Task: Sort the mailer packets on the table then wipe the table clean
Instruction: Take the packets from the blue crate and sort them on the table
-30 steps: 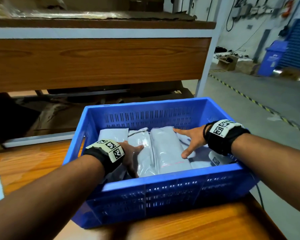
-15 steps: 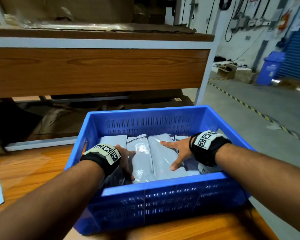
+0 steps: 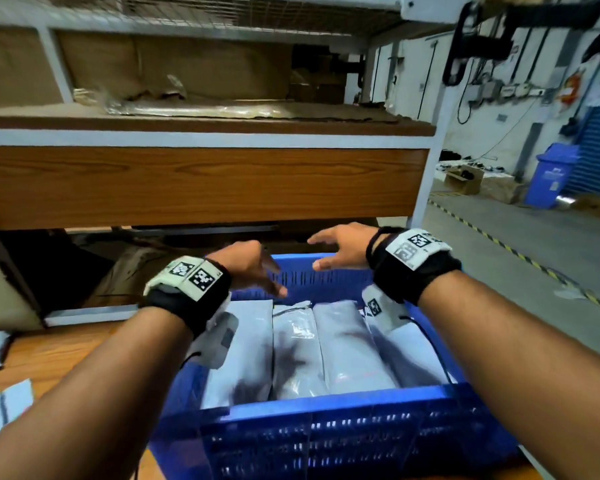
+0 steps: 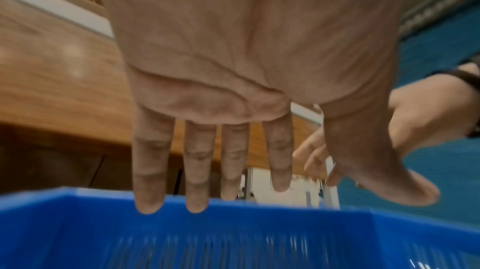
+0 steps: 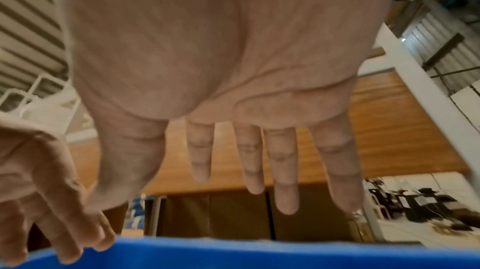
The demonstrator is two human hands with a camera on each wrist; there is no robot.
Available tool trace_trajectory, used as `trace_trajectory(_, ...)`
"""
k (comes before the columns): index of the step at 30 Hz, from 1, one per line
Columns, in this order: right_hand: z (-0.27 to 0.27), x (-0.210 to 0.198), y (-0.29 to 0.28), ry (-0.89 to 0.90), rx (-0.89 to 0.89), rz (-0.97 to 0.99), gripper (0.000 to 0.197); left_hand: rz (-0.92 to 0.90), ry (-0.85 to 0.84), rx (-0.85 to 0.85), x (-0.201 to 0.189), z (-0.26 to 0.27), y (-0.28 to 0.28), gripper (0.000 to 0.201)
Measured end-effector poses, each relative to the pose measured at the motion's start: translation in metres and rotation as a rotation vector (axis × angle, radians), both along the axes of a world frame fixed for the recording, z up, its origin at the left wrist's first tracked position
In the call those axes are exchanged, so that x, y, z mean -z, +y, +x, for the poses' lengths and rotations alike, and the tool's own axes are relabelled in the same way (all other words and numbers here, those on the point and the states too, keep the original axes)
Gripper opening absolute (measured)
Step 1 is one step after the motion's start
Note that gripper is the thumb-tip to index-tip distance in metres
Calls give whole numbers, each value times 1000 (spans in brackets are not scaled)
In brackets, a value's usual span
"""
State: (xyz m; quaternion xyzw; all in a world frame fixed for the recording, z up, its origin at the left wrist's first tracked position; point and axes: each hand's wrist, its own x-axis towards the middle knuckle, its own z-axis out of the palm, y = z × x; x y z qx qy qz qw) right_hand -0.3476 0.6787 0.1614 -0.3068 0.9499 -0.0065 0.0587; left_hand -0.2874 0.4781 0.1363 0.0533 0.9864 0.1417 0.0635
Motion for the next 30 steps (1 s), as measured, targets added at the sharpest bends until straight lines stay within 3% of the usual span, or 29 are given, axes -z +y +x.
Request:
trace_trajectory(4,16,-28,-37,60,-63,27,56,138,138,-97,-38,32,-50,40)
trace_trajectory(7,33,-39,-77,85,-106,15,57,220,204,-214,-46,67,-104,36)
trace_trajectory(10,59,-44,-133,111,-203,-1,56,279,224,-324,-35,111,-161,34)
trace_trajectory(14,112,-37,-225,96,-347,-21,55,341,174,-514,9,185,-242,39)
trace_trajectory(17,157,-12,-297,57,-423,-12,57,372,150,-616,54,252,-305,38)
trace_trajectory(19,186,13,-341,33,-467,11,59,317,107,-699,83,297,-343,33)
trace_trajectory(22,221,54,-400,-28,-486,75,61,201,-15,-785,124,351,-395,42)
trace_trajectory(27,260,127,-467,-186,-501,80,60,111,-98,-795,172,393,-450,63)
trace_trajectory(30,270,161,-497,-189,-497,102,70,-28,-120,-795,191,396,-473,80)
